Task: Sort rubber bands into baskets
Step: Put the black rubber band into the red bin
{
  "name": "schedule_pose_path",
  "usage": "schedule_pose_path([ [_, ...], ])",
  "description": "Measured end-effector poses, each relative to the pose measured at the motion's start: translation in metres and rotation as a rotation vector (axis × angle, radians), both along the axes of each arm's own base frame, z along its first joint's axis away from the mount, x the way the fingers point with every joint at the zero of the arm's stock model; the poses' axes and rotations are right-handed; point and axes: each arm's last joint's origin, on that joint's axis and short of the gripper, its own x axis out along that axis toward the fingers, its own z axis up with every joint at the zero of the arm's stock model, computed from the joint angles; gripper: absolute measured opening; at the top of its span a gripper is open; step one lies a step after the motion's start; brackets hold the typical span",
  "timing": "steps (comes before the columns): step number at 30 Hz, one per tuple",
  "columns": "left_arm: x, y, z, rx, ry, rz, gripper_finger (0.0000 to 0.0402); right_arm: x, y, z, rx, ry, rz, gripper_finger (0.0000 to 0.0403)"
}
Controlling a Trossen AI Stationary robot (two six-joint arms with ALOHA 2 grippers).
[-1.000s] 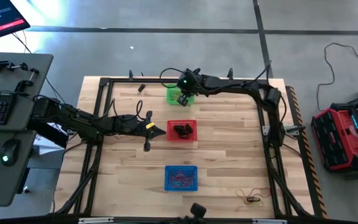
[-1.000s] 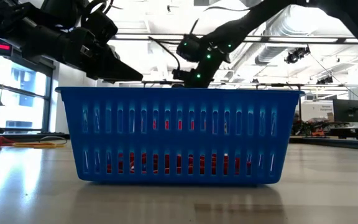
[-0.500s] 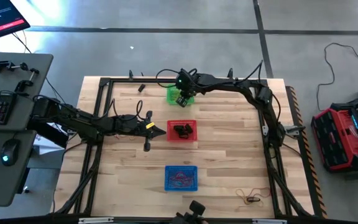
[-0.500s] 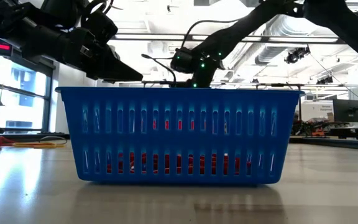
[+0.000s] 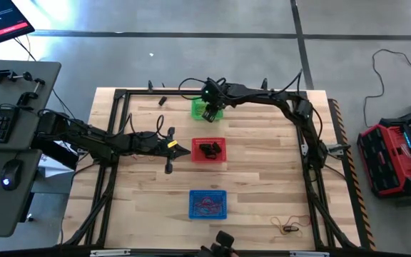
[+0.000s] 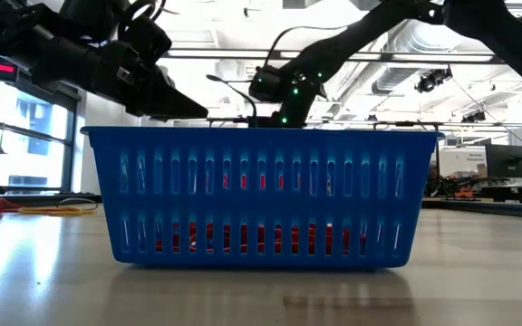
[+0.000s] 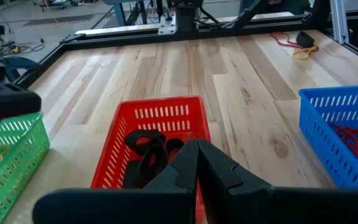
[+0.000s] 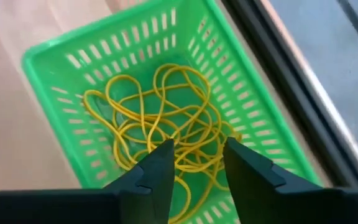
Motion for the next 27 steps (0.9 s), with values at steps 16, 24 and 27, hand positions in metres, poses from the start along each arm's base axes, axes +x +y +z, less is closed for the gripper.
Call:
schedule_pose_path([
  [16,-0.001,0.002,-0.002,-0.013,0.016,0.079,0.0000,-0.030,0.044,0.040,-0.163,-0.242,0.075,0.0002],
  [24,-0.001,0.016,-0.001,-0.068,0.003,0.177,0.0000,-0.080,0.096,0.029,-0.179,-0.436,0.036,0.0000],
  [27,-0.001,0.018,-0.001,-0.064,0.005,0.146,0.0000,-0.095,0.123,0.026,-0.180,-0.460,0.027,0.0000],
])
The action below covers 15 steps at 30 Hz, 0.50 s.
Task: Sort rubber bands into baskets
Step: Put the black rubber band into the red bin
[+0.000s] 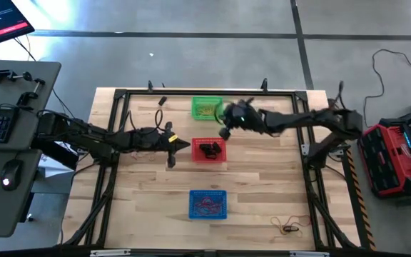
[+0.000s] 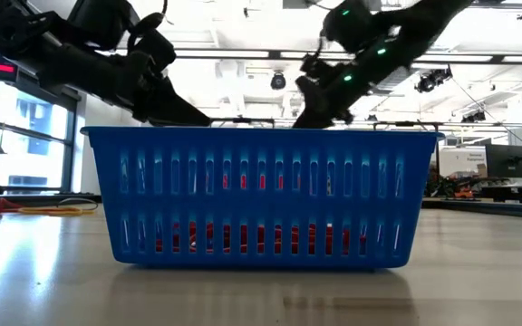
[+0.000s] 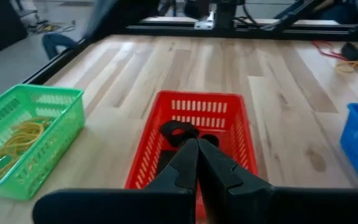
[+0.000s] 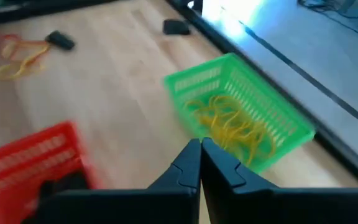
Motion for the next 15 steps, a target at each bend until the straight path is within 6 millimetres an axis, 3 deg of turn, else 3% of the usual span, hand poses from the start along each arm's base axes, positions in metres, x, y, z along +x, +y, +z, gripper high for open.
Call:
schedule_pose_path([
  [6,0.000,-0.003,-0.001,0.003,0.008,-0.092,0.0000,-0.027,0.067,-0.005,0.105,-0.009,0.111,0.0000],
  [15,0.000,-0.003,-0.002,0.023,0.026,-0.107,0.0000,-0.065,0.176,-0.010,0.385,0.111,0.269,0.0000],
])
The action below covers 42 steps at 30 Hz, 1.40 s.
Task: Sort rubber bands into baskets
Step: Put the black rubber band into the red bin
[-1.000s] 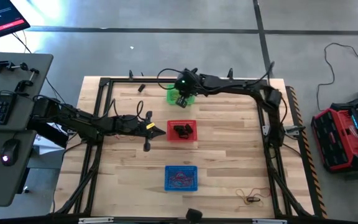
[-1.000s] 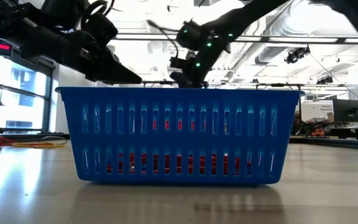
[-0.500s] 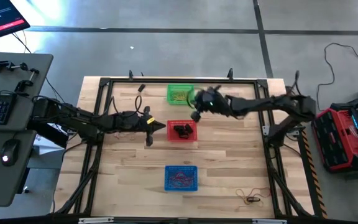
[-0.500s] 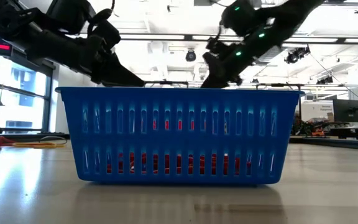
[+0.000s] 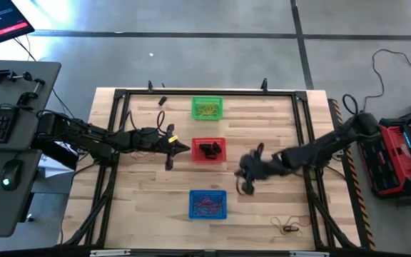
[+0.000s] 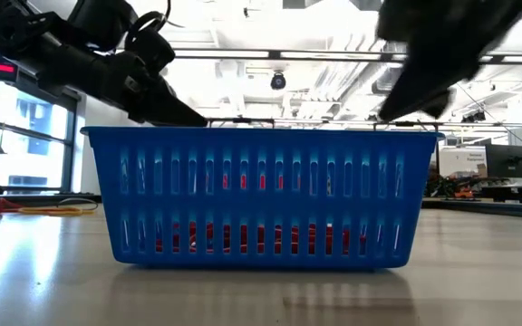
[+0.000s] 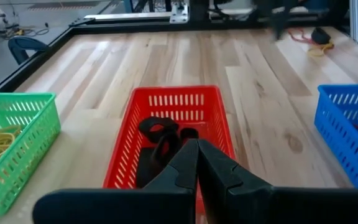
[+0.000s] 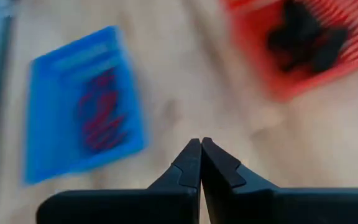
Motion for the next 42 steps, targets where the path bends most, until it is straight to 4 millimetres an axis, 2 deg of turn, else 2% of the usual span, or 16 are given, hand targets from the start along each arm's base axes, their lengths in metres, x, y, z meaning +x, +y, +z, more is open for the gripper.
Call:
schedule_pose_path([
  [4,-0.001,0.000,-0.002,0.032,0.019,-0.013,0.0000,-0.020,0.036,0.004,0.107,0.096,-0.003,0.0000],
  [8,-0.001,0.000,-0.001,0.036,0.019,-0.014,0.0000,-0.039,0.062,0.012,0.214,0.185,-0.062,0.0009],
  [14,-0.001,0.000,-0.002,0.040,0.027,-0.022,0.0000,-0.061,0.091,0.024,0.319,0.356,-0.161,0.0063],
  [21,-0.001,-0.001,-0.003,0.056,0.042,-0.046,0.0000,-0.059,0.131,0.032,0.318,0.500,-0.158,0.0141],
  [24,-0.002,-0.001,-0.004,0.053,0.053,-0.048,0.0000,-0.054,0.150,0.029,0.305,0.569,-0.134,0.0158],
  [29,-0.003,-0.001,-0.007,0.052,0.081,-0.050,0.0000,-0.050,0.179,0.012,0.318,0.756,-0.109,0.0170],
  [34,-0.003,0.000,-0.007,0.053,0.079,-0.049,0.0000,-0.057,0.193,0.004,0.254,0.945,-0.088,0.0172],
  [38,-0.003,0.000,-0.007,0.053,0.082,-0.048,0.0000,-0.062,0.198,0.000,0.202,0.988,-0.039,0.0172],
  [42,-0.003,0.000,-0.008,0.050,0.092,-0.047,0.0000,-0.066,0.200,-0.014,0.153,1.009,0.009,0.0172],
])
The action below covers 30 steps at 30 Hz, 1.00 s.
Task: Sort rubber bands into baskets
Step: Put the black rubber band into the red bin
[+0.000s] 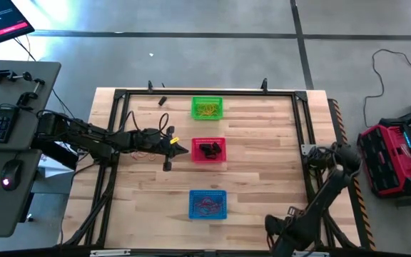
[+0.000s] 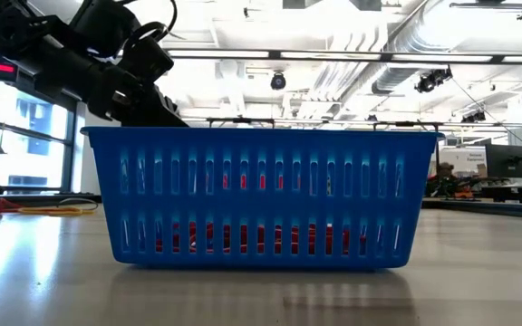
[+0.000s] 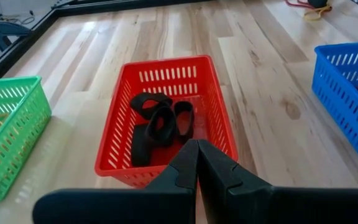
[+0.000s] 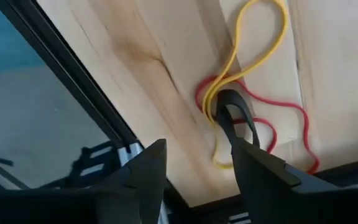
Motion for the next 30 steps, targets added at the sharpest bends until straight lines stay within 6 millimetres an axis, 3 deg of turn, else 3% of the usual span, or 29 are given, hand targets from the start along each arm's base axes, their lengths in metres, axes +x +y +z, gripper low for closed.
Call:
schedule_pose_path([
  [10,0.000,0.000,0.000,-0.007,0.001,0.004,0.0000,-0.002,0.003,-0.019,-0.037,0.017,0.141,0.0172],
  [25,0.000,0.000,0.000,-0.006,0.001,0.004,0.0000,-0.011,-0.004,-0.043,-0.115,0.048,0.192,0.0172],
  [30,0.000,0.000,0.000,-0.007,0.001,0.004,0.0000,-0.012,-0.005,-0.046,-0.103,0.048,0.196,0.0152],
])
